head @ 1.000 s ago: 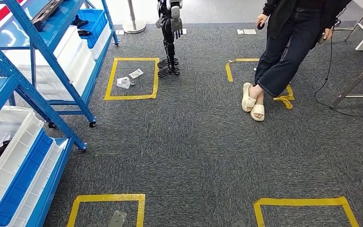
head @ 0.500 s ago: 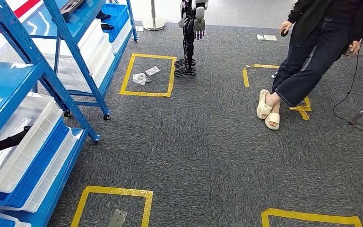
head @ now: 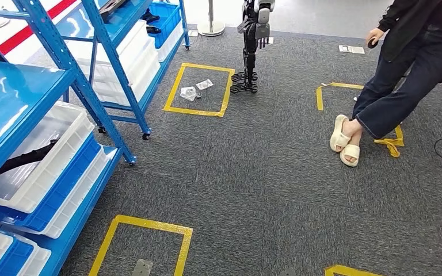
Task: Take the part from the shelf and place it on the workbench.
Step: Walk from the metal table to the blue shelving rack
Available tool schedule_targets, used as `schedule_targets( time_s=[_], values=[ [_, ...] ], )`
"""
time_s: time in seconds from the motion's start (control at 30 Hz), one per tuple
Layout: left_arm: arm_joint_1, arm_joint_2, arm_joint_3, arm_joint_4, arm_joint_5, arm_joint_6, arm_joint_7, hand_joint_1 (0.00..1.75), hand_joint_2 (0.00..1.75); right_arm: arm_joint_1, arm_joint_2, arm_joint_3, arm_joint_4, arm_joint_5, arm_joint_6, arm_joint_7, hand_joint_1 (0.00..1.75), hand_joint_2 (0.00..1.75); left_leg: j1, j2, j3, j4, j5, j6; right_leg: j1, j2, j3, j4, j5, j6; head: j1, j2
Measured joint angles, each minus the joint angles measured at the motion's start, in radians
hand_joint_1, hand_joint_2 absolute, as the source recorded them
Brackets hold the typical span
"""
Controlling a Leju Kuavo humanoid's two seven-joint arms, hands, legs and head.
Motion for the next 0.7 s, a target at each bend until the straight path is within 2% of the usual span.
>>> schedule_targets(
  time_s=[0.03, 0.07, 0.1, 0.17, 0.2, 0.23, 0.3, 0.37, 0.4, 0.43, 0.47, 0.5, 0.53, 0.57, 0.6, 0.67, 0.7],
  values=[
    [-0.003, 0.0, 0.0, 0.0, 0.0, 0.0, -0.001, 0.0, 0.0, -0.001, 0.0, 0.0, 0.0, 0.0, 0.0, -0.001, 0.0, 0.0, -0.005, 0.019, 0.028, -0.055, 0.017, 0.006, 0.004, -0.01, 0.001, 0.001, -0.002, 0.001, 0.0, 0.0],
    [-0.005, -0.001, 0.0, 0.0, 0.0, 0.0, -0.003, 0.0, 0.0, -0.001, 0.0, 0.0, 0.0, 0.0, 0.001, -0.002, 0.0, 0.0, -0.009, 0.032, 0.042, -0.086, 0.023, 0.011, 0.008, -0.02, 0.001, 0.001, -0.003, 0.003, 0.001, 0.0],
    [-0.006, -0.001, 0.0, 0.0, 0.0, 0.001, -0.003, 0.0, 0.0, -0.002, 0.0, 0.0, 0.0, 0.0, 0.001, -0.002, 0.0, 0.0, -0.014, 0.032, 0.042, -0.095, 0.021, 0.014, 0.01, -0.031, 0.001, 0.001, -0.004, 0.007, 0.002, 0.0],
    [-0.003, -0.001, 0.001, 0.0, 0.001, 0.002, -0.004, 0.0, 0.0, -0.004, 0.001, 0.0, 0.0, 0.0, 0.001, -0.003, 0.0, 0.0, -0.014, 0.007, 0.041, -0.101, 0.029, 0.024, 0.01, -0.046, 0.001, 0.001, -0.006, 0.014, 0.002, 0.0],
    [-0.002, -0.002, 0.001, 0.0, 0.002, 0.002, -0.004, 0.0, 0.0, -0.006, 0.001, 0.0, -0.001, 0.0, 0.001, -0.003, 0.0, 0.0, -0.01, -0.005, 0.042, -0.107, 0.034, 0.029, 0.009, -0.033, -0.002, 0.013, -0.015, 0.019, 0.002, 0.0],
    [-0.002, -0.002, 0.001, 0.0, 0.002, 0.003, -0.005, 0.0, 0.0, -0.007, 0.001, 0.0, -0.001, 0.0, 0.002, -0.003, 0.0, 0.0, -0.006, -0.016, 0.044, -0.112, 0.039, 0.035, 0.008, -0.009, -0.014, 0.042, -0.032, 0.02, 0.004, 0.0],
    [-0.003, -0.006, 0.002, 0.0, 0.003, 0.003, -0.006, 0.0, 0.0, -0.006, -0.001, 0.0, -0.001, 0.0, 0.006, -0.003, 0.0, 0.0, -0.001, -0.041, 0.043, -0.116, 0.046, 0.041, 0.003, 0.05, -0.063, 0.157, -0.086, 0.019, 0.008, 0.0],
    [-0.002, -0.009, 0.002, 0.0, 0.004, 0.003, -0.006, 0.0, 0.0, -0.002, -0.003, 0.0, -0.001, -0.001, 0.01, -0.003, 0.0, 0.0, 0.0, -0.069, 0.04, -0.115, 0.049, 0.042, -0.002, 0.068, -0.115, 0.269, -0.123, 0.022, 0.01, 0.0],
    [0.0, -0.009, 0.003, 0.0, 0.004, 0.003, -0.006, 0.0, 0.0, -0.002, -0.005, 0.0, -0.001, -0.002, 0.01, -0.003, 0.0, 0.0, 0.001, -0.083, 0.039, -0.114, 0.05, 0.04, -0.005, 0.07, -0.121, 0.28, -0.121, 0.029, 0.01, 0.0],
    [0.001, -0.009, 0.003, 0.0, 0.004, 0.003, -0.006, 0.0, 0.0, -0.002, -0.006, 0.0, -0.001, -0.003, 0.011, -0.003, 0.0, 0.0, 0.003, -0.097, 0.039, -0.114, 0.051, 0.038, -0.009, 0.073, -0.108, 0.251, -0.103, 0.04, 0.01, 0.0],
    [0.002, -0.009, 0.004, 0.0, 0.004, 0.003, -0.006, 0.0, 0.0, -0.003, -0.007, 0.0, -0.001, -0.004, 0.012, -0.003, 0.0, 0.0, 0.005, -0.111, 0.039, -0.112, 0.051, 0.034, -0.014, 0.083, -0.078, 0.187, -0.074, 0.052, 0.01, 0.0],
    [0.002, -0.01, 0.004, 0.0, 0.004, 0.003, -0.006, 0.0, 0.0, -0.003, -0.008, 0.0, -0.001, -0.004, 0.013, -0.004, 0.0, 0.0, 0.006, -0.124, 0.037, -0.109, 0.051, 0.029, -0.021, 0.106, -0.044, 0.114, -0.048, 0.063, 0.011, 0.0],
    [0.001, -0.01, 0.005, 0.0, 0.003, 0.003, -0.006, 0.0, 0.0, -0.004, -0.008, 0.0, -0.001, -0.004, 0.015, -0.004, 0.0, 0.0, 0.007, -0.137, 0.034, -0.104, 0.05, 0.022, -0.025, 0.126, -0.017, 0.055, -0.027, 0.068, 0.012, 0.0],
    [0.0, -0.01, 0.005, 0.0, 0.003, 0.003, -0.007, 0.0, 0.0, -0.004, -0.008, 0.0, -0.001, -0.005, 0.016, -0.005, 0.0, 0.0, 0.006, -0.148, 0.03, -0.101, 0.05, 0.016, -0.027, 0.141, -0.001, 0.018, -0.017, 0.066, 0.012, 0.0],
    [0.001, -0.01, 0.006, 0.0, 0.003, 0.003, -0.007, 0.0, 0.0, -0.004, -0.008, 0.0, -0.001, -0.005, 0.017, -0.005, 0.0, 0.0, 0.006, -0.157, 0.026, -0.101, 0.052, 0.009, -0.026, 0.147, 0.005, 0.006, -0.016, 0.059, 0.012, 0.0],
    [0.003, -0.01, 0.007, 0.001, 0.003, 0.003, -0.007, 0.0, 0.0, -0.004, -0.007, 0.0, -0.001, -0.006, 0.018, -0.006, 0.0, 0.0, 0.009, -0.172, 0.021, -0.105, 0.058, -0.003, -0.022, 0.128, 0.007, 0.006, -0.011, 0.041, 0.011, 0.0],
    [0.005, -0.01, 0.007, 0.001, 0.003, 0.003, -0.008, 0.0, 0.0, -0.005, -0.008, 0.0, -0.002, -0.006, 0.018, -0.006, 0.0, 0.0, 0.01, -0.166, 0.017, -0.102, 0.056, -0.008, -0.022, 0.119, 0.009, 0.005, -0.009, 0.034, 0.01, 0.0]
  ],
)
